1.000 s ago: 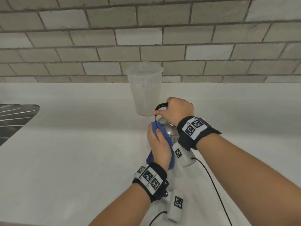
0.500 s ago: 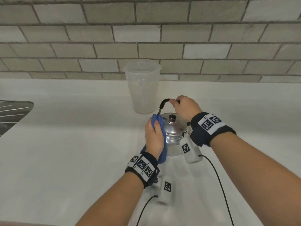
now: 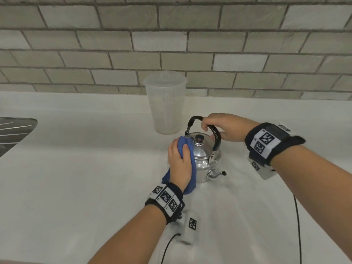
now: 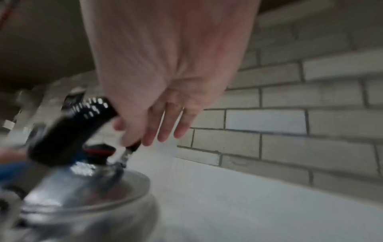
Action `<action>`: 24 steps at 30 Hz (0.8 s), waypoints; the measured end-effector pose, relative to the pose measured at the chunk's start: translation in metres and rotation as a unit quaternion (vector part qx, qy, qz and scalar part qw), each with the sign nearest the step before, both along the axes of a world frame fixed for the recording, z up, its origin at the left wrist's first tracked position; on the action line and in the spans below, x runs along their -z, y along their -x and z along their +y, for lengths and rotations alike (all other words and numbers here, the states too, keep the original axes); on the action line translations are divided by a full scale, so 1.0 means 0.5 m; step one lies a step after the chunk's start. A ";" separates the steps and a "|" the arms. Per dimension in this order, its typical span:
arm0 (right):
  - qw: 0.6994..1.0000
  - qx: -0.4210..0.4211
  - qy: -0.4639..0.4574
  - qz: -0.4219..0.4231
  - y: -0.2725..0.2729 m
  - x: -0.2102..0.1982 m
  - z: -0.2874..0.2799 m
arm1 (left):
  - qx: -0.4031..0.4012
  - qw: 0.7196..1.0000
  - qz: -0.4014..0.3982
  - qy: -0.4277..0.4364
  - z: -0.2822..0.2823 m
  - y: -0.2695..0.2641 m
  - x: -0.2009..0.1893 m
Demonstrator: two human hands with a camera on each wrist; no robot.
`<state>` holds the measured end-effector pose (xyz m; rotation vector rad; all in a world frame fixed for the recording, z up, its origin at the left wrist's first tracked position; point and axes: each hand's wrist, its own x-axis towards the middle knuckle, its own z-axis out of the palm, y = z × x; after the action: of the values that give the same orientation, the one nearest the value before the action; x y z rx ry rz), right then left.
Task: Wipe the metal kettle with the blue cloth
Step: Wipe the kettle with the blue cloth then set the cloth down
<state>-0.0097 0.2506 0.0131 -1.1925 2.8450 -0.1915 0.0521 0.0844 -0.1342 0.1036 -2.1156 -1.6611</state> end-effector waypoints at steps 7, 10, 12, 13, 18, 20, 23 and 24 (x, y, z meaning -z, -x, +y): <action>0.990 0.058 -0.082 0.104 -0.034 0.007 -0.022 | -0.063 0.997 0.019 0.035 0.025 -0.009 -0.014; 0.983 0.097 -0.068 0.138 -0.044 0.024 -0.045 | -0.082 0.995 -0.002 0.048 0.035 -0.003 -0.017; 0.981 0.105 -0.056 0.152 -0.044 0.028 -0.058 | -0.044 0.998 -0.038 0.019 0.023 0.006 -0.006; 0.984 0.106 -0.046 0.139 -0.042 0.030 -0.061 | -0.021 0.998 -0.055 -0.010 0.014 0.006 -0.004; 0.987 0.127 -0.009 0.093 -0.031 0.034 -0.078 | 0.011 0.988 -0.100 -0.115 -0.037 -0.022 -0.005; 0.985 0.147 -0.022 0.092 -0.029 0.031 -0.087 | 0.004 0.978 -0.118 -0.173 -0.068 -0.037 -0.008; 0.974 0.188 -0.058 0.111 -0.027 0.023 -0.101 | 0.009 0.940 -0.119 -0.319 -0.129 -0.037 0.001; 0.969 0.203 -0.076 0.118 -0.026 0.021 -0.108 | -0.006 0.930 -0.112 -0.350 -0.143 -0.038 -0.001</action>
<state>0.0032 0.1967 0.0024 -0.6327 3.2108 0.1644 0.0712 0.0128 -0.1337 0.5421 -1.5460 -2.4123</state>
